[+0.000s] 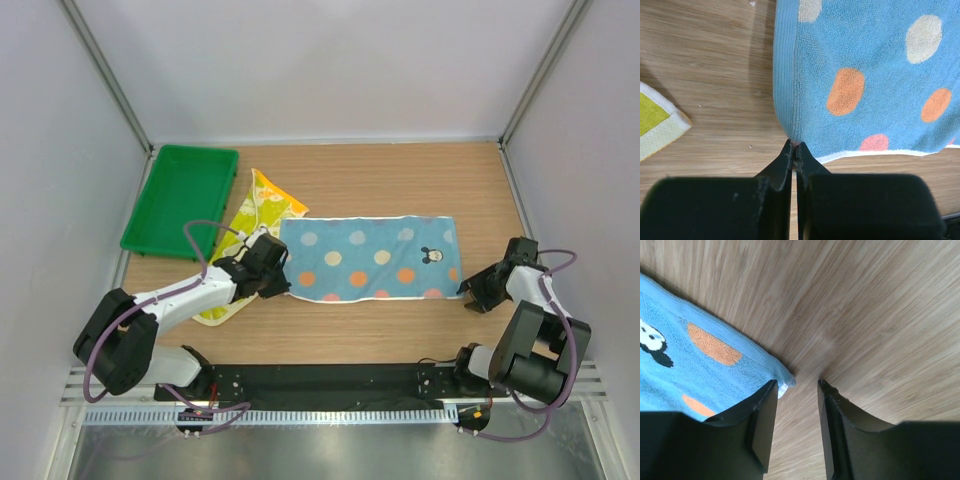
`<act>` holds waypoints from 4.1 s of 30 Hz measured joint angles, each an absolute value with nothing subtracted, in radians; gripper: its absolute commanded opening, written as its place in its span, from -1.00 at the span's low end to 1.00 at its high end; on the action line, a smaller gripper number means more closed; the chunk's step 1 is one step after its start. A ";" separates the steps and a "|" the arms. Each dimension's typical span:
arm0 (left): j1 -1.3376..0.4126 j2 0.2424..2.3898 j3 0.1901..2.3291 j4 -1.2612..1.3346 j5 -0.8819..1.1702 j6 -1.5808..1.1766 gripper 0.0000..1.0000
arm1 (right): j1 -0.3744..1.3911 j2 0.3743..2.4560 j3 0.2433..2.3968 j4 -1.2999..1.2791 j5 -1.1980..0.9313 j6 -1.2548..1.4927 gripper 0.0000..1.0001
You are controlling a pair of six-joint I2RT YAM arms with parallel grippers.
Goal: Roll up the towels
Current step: Fold the towel
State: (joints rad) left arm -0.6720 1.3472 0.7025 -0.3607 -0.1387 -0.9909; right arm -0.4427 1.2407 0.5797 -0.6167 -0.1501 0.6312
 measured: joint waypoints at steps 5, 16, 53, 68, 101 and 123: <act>-0.672 1.347 0.703 -0.364 -0.146 -0.989 -0.99 | -0.446 1.288 0.597 -0.603 -0.163 0.634 -0.24; -0.672 1.348 0.703 -0.368 -0.160 -0.986 -0.99 | -0.447 1.331 0.602 -0.551 -0.218 0.632 -0.98; -0.744 1.062 0.756 -0.709 -0.208 -1.009 -0.99 | -0.447 0.759 0.715 -0.839 -0.252 0.659 -0.98; -0.743 1.197 1.042 -0.840 -0.318 -0.868 -0.99 | -0.422 1.027 0.834 -0.810 -0.292 0.630 -0.98; -0.439 1.807 1.409 -0.848 -0.158 -0.714 -0.48 | -0.265 1.600 1.087 -0.653 -0.232 0.669 -0.17; -0.420 1.654 1.411 -0.892 -0.262 -0.699 0.67 | -0.091 1.285 0.997 -0.585 -0.073 0.627 -0.69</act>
State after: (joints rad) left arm -0.4198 1.6543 1.4113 -0.8917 -0.2619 -0.6987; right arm -0.0914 1.2846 0.9966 -0.5846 -0.0731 0.6270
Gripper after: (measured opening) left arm 0.849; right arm 0.223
